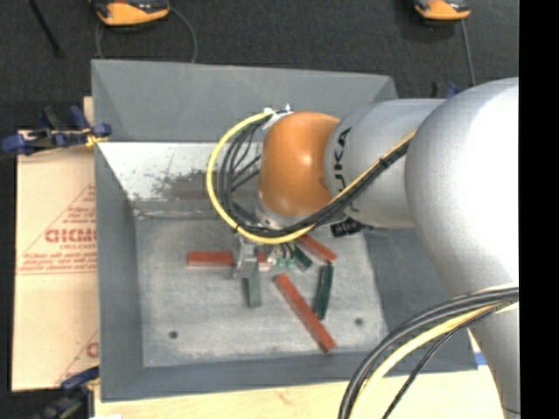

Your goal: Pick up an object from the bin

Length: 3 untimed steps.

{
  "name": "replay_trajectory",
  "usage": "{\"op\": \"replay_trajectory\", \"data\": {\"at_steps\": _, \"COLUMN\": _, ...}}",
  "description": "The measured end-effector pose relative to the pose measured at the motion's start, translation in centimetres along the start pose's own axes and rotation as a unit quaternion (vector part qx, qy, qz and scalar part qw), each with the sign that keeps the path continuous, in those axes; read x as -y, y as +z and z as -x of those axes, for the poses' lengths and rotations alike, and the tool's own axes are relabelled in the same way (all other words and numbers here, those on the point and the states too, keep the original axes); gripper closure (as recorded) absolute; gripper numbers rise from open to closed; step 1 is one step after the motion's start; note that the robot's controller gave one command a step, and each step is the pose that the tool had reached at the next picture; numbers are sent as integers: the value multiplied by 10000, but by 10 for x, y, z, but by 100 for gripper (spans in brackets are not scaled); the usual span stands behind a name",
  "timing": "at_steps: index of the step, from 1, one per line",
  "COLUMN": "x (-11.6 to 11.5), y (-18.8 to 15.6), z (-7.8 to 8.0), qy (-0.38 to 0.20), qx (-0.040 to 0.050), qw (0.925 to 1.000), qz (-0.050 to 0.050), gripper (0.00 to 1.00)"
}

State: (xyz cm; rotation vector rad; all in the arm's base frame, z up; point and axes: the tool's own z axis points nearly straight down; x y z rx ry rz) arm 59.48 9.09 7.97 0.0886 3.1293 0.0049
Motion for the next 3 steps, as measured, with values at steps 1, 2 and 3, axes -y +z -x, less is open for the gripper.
{"op": "replay_trajectory", "data": {"at_steps": 1, "x": 0, "y": 2, "z": -2, "qy": 2, "qx": -30, "qw": 10000, "qz": -5, "gripper": 0}}
{"op": "replay_trajectory", "data": {"at_steps": 2, "x": 0, "y": 2, "z": -2, "qy": 8, "qx": -31, "qw": 10000, "qz": -5, "gripper": 100}}
{"op": "replay_trajectory", "data": {"at_steps": 3, "x": 25, "y": -182, "z": -5, "qy": -168, "qx": 8, "qw": 9999, "qz": -16, "gripper": 100}}
